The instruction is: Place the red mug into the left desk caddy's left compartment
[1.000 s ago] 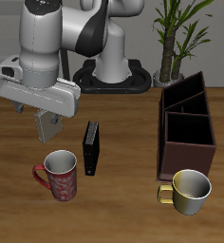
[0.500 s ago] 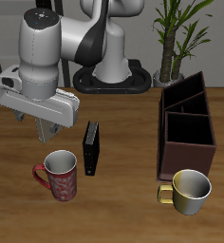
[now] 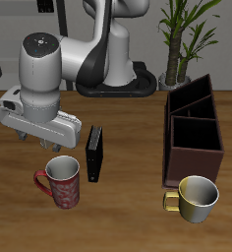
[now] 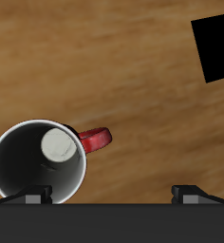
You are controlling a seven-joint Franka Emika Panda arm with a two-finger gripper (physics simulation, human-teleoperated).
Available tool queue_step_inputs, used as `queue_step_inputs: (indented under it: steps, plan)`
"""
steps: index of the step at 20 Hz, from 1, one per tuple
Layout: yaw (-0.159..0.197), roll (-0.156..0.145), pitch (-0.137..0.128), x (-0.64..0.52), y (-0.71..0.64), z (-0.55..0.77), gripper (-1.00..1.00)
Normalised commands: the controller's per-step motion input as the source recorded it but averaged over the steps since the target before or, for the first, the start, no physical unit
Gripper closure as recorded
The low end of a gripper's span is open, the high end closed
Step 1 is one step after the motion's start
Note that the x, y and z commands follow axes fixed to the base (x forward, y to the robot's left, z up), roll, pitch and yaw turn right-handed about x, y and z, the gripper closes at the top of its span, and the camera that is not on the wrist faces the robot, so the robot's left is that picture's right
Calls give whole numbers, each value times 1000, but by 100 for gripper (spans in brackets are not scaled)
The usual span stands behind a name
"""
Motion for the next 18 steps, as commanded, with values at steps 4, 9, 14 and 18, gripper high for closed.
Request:
queue_step_inputs:
  steps: [4,9,14,18]
  plan:
    - [-32,18,20,20,78,-263,-100]
    - [-26,18,15,-65,37,-243,-100]
    - [-23,9,2,-94,-9,-261,-100]
    - [-14,32,-8,-79,152,-273,-100]
